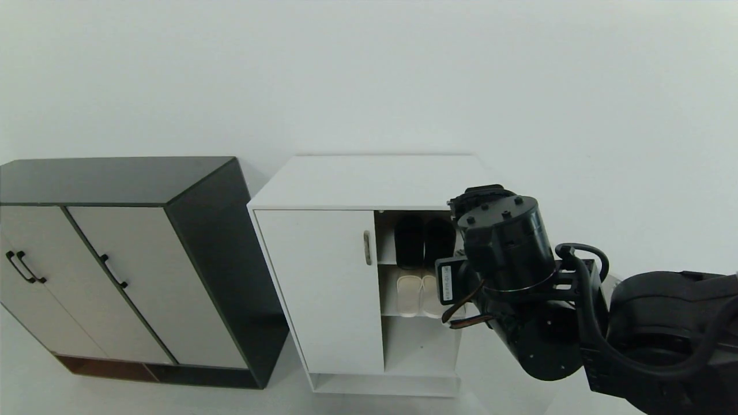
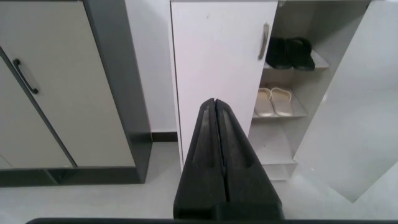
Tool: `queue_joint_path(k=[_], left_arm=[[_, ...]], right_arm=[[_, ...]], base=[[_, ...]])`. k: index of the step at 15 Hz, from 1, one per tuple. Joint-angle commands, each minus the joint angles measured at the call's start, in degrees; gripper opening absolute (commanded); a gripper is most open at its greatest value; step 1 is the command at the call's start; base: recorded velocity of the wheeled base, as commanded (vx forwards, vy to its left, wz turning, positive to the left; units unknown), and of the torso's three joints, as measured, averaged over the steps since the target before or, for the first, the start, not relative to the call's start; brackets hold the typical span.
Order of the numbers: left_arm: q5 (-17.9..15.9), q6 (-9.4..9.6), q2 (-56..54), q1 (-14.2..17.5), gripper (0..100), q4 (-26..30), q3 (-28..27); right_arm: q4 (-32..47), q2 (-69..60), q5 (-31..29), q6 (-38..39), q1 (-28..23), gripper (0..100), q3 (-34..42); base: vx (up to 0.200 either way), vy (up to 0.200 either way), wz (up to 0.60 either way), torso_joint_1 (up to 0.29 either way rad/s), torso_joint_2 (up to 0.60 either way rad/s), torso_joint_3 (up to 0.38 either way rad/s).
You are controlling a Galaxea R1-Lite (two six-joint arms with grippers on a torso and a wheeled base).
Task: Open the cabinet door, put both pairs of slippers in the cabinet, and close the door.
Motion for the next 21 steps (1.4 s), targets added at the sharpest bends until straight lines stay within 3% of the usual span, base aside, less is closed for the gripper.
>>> queue_joint_path(k=[1,6,15,21], left_arm=[[0.03,-0.02,0.08,0.01,0,-0.01,0.0],[0.03,-0.02,0.08,0.01,0,-0.01,0.0],[0.03,-0.02,0.08,0.01,0,-0.01,0.0],[0.03,-0.02,0.08,0.01,0,-0.01,0.0]], right_arm=[[-0.03,0.09,-0.06,-0.01,-0.14,0,0.1],[-1.53,0.18,0.02,-0.01,-0.75,0,1.24],[-1.53,0.97,0.02,-0.01,-1.28,0,1.33],[-1.62,1.24,0.02,-0.28,-2.25,0,1.24]], base=[[0.0,0.0,0.0,0.246,-0.56,-0.315],[0.0,0.0,0.0,0.225,-0.51,-0.276],[0.0,0.0,0.0,0.004,-0.01,-0.006],[0.0,0.0,-0.6,0.005,0.0,0.001]])
